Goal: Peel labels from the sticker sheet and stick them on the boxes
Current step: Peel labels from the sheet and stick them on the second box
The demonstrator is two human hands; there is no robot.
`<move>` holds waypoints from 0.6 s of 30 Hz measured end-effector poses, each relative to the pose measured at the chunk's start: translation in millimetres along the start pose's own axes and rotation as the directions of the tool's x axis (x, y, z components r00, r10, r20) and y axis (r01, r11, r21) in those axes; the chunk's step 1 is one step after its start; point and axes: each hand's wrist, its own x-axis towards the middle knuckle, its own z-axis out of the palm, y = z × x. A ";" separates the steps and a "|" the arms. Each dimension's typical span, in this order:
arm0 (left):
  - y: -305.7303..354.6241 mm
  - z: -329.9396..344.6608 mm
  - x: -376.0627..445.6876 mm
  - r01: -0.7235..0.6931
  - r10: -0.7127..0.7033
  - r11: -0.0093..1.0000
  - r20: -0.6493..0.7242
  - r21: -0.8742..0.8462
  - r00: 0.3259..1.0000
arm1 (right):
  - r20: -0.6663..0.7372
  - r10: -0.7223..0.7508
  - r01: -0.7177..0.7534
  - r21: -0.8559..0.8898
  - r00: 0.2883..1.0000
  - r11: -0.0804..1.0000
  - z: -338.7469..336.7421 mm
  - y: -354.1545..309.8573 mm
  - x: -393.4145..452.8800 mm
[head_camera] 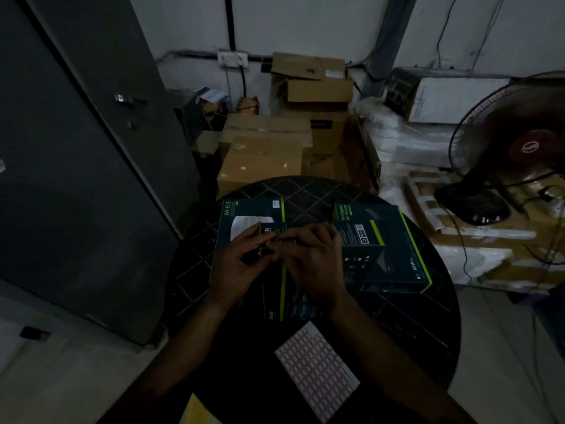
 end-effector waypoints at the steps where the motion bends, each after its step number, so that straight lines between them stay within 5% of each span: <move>1: 0.2 -1.4 0.5 -0.016 0.016 1.000 0.011 0.018 1.000 | -0.023 0.021 -0.020 0.009 1.000 1.000 1.0 -1.5 -0.5; 9: -6.3 -4.7 5.4 0.016 -0.016 1.000 0.026 -0.010 1.000 | 0.093 0.137 -0.147 0.114 0.986 0.982 -13.1 16.6 9.2; 18: -4.0 -2.5 1.3 0.078 -0.076 0.997 0.062 -0.025 0.995 | 0.137 0.310 -0.318 0.045 0.941 0.947 -55.9 72.4 -16.4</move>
